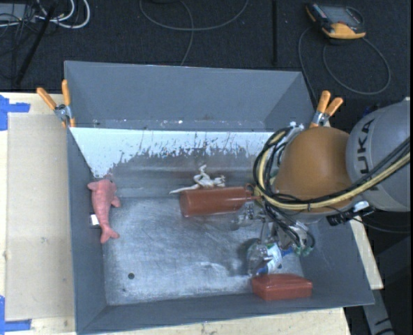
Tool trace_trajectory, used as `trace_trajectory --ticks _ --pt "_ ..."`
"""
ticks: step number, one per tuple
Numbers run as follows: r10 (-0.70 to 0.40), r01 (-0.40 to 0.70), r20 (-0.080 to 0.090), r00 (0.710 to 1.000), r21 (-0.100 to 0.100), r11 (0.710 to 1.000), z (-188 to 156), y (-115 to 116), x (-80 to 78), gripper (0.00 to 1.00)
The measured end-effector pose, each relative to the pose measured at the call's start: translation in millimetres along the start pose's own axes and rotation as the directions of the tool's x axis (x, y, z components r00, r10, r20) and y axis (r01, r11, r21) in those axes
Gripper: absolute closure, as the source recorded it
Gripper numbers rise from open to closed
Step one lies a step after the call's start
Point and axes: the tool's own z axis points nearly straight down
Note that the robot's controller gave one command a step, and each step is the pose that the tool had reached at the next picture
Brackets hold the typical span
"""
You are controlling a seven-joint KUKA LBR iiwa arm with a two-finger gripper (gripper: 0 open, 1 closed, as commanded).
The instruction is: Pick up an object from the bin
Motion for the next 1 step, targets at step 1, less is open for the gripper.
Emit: trace_trajectory --ticks 1 --pt "-0.01 0.01 0.001 1.0 0.0 1.0 8.1 -36.8 -6.0 0.0"
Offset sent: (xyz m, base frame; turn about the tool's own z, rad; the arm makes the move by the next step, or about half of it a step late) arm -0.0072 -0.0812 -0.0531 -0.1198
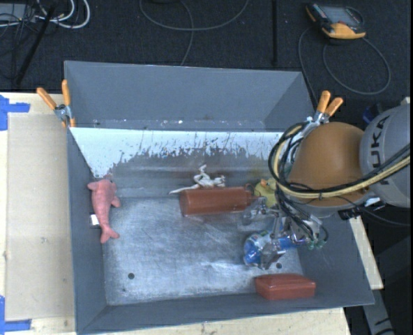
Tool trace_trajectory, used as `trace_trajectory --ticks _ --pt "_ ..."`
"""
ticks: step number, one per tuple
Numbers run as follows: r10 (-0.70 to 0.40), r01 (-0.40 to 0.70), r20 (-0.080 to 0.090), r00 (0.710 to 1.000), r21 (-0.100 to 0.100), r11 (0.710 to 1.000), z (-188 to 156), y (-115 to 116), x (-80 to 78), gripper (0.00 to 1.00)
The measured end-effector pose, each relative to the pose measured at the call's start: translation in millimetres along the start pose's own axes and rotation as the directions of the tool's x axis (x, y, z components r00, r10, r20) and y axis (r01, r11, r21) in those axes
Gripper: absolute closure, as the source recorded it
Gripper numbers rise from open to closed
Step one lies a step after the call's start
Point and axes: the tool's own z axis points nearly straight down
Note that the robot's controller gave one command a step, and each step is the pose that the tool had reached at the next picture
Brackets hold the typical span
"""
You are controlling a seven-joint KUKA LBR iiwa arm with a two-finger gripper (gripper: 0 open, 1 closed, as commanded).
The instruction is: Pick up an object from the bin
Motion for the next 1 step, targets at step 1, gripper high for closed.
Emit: trace_trajectory --ticks 1 --pt "-0.113 0.113 0.056 0.992 0.003 0.994 28.4 -36.3 3.9 1.0"
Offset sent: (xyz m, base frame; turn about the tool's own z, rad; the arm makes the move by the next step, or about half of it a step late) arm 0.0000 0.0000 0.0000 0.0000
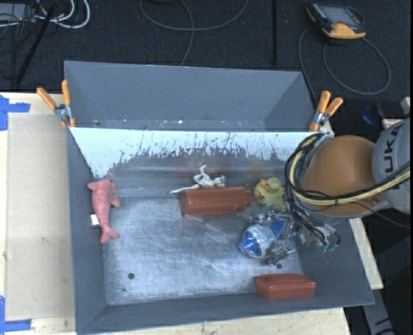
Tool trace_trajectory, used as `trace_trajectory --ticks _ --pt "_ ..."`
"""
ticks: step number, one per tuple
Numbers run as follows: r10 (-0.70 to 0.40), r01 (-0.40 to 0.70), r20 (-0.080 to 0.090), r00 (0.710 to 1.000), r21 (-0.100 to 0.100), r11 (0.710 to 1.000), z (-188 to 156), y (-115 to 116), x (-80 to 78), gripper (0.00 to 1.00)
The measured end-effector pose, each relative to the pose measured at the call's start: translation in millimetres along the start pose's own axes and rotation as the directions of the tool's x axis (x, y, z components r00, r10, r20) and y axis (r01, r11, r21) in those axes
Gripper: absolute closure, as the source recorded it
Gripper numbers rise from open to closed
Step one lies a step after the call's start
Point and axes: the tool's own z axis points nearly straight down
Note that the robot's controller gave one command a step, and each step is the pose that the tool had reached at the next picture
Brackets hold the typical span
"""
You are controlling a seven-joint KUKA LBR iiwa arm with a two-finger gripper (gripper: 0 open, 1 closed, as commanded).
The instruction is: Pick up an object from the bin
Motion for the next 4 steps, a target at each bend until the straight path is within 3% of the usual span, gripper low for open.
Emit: trace_trajectory --ticks 2,3,4 --pt "0.0 0.0 -0.007 1.0 0.0 1.0 -2.2 0.0 1.1 1.0" --pt "0.0 0.0 -0.043 0.999 -0.003 1.0 -8.4 -0.3 8.0 1.0" --pt "0.003 -0.003 -0.054 0.999 -0.003 1.0 -21.4 -0.9 8.3 1.0"
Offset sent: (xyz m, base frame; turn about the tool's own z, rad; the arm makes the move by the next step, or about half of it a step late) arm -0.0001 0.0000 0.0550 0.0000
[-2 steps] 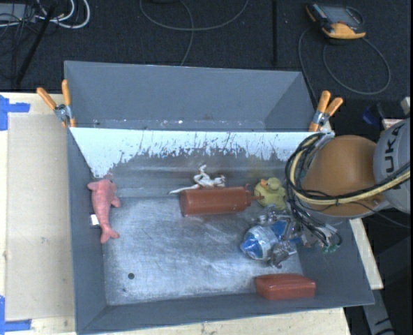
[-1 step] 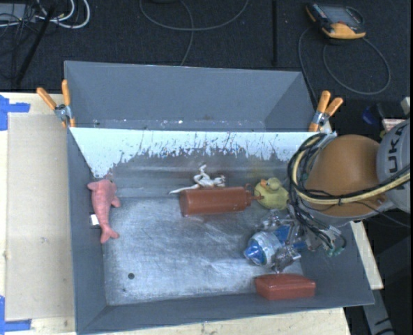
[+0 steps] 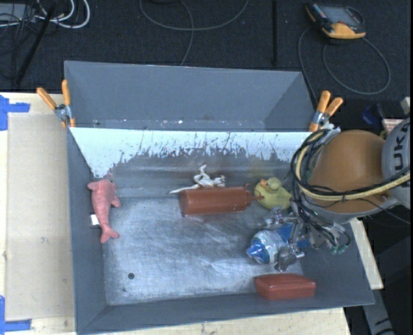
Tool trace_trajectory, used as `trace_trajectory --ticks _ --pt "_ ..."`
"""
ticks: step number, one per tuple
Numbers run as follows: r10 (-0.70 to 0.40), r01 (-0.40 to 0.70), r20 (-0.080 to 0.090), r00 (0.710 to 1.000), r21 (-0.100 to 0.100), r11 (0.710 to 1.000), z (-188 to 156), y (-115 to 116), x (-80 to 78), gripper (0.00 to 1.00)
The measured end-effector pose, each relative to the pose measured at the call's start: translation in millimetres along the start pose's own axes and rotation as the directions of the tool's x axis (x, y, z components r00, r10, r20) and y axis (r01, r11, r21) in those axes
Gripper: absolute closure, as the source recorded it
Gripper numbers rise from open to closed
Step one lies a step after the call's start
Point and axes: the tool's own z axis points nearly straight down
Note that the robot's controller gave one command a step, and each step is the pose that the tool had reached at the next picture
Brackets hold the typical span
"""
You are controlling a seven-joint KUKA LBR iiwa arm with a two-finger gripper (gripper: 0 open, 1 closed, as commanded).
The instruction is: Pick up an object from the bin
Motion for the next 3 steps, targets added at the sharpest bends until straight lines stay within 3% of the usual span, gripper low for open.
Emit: trace_trajectory --ticks 3 --pt "0.003 -0.003 0.0 1.0 0.001 1.0 -35.3 0.5 -1.0 1.0"
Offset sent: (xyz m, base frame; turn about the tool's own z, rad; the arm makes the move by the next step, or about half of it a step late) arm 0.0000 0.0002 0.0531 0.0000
